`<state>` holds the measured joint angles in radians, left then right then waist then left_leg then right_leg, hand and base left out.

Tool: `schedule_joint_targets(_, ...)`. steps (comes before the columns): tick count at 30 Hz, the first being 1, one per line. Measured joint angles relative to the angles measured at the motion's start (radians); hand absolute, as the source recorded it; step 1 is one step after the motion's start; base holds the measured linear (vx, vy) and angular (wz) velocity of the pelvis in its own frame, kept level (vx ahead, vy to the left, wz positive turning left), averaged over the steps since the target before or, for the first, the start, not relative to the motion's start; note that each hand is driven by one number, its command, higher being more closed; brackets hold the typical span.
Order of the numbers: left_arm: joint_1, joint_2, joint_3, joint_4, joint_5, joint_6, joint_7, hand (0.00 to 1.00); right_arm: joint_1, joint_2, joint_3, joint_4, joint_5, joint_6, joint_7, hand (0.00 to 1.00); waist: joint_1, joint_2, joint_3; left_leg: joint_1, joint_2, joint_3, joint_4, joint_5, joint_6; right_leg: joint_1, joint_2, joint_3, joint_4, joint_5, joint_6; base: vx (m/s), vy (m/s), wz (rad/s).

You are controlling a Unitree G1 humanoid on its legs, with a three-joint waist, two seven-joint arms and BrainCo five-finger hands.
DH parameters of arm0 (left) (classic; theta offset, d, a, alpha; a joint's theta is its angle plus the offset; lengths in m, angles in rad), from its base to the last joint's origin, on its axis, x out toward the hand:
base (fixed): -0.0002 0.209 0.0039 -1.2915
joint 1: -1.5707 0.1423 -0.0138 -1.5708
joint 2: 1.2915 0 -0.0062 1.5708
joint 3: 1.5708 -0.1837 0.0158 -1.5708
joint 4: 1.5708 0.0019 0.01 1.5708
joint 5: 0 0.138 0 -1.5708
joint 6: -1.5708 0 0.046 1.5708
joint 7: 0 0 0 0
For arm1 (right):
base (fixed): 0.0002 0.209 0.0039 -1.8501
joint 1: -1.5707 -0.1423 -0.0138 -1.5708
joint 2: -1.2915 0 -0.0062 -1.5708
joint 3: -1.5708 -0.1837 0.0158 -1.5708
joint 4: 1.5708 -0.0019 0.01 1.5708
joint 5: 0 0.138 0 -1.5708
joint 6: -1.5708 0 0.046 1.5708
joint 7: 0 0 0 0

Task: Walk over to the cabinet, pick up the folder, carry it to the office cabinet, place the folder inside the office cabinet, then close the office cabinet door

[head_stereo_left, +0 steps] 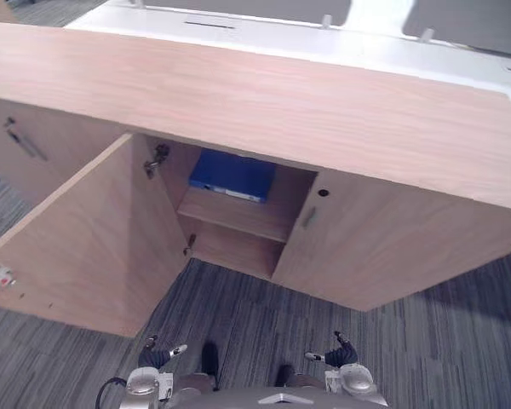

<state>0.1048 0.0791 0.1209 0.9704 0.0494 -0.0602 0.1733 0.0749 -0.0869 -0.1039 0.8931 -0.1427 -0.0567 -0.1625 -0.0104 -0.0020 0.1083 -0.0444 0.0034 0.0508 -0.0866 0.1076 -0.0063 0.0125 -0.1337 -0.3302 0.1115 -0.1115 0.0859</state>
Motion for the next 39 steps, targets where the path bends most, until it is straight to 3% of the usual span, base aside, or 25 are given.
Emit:
schedule_joint_targets(8,0.059,-0.003,0.069,-0.008,-0.113,-0.001,0.021,0.00,-0.010,0.001,-0.002,0.030,-0.003,0.018,0.000,0.00,0.003,0.003,-0.015,0.020,-0.033,-0.058,0.000,-0.004,0.006,0.059,0.001,0.009,-0.036,-0.001,0.002,0.04,0.017,0.26)
schedule_joint_targets(14,0.086,0.015,0.243,-0.136,-0.168,-0.015,0.044,0.00,-0.037,-0.003,-0.025,0.030,-0.003,0.017,0.000,0.00,0.022,-0.012,-0.018,0.032,-0.044,-0.090,0.000,0.003,0.013,0.100,0.003,-0.015,-0.056,0.015,0.010,0.09,-0.033,0.19)
schedule_joint_targets(23,0.007,0.199,0.435,-0.303,-0.253,-0.073,0.127,0.00,-0.084,-0.010,0.022,0.030,-0.003,0.014,0.000,0.00,0.044,-0.029,0.004,0.063,-0.044,-0.102,-0.001,-0.009,0.012,0.146,0.016,-0.025,-0.076,0.005,-0.008,0.02,-0.024,0.02)
schedule_joint_targets(32,-0.048,0.282,0.437,-0.331,-0.265,-0.082,0.165,0.00,-0.072,-0.023,0.054,0.030,-0.003,0.014,0.001,0.00,0.062,-0.050,0.016,0.067,-0.046,-0.104,-0.001,-0.027,0.008,0.160,0.016,-0.030,-0.094,0.005,-0.009,0.00,-0.007,0.02)
schedule_joint_targets(39,-0.070,0.327,0.378,-0.406,-0.261,-0.091,0.158,0.00,-0.072,-0.030,0.066,0.030,-0.004,0.014,0.007,0.00,0.068,-0.056,0.019,0.067,-0.048,-0.110,-0.001,-0.029,0.012,0.162,0.019,-0.030,-0.095,0.003,-0.012,0.00,-0.008,0.01)
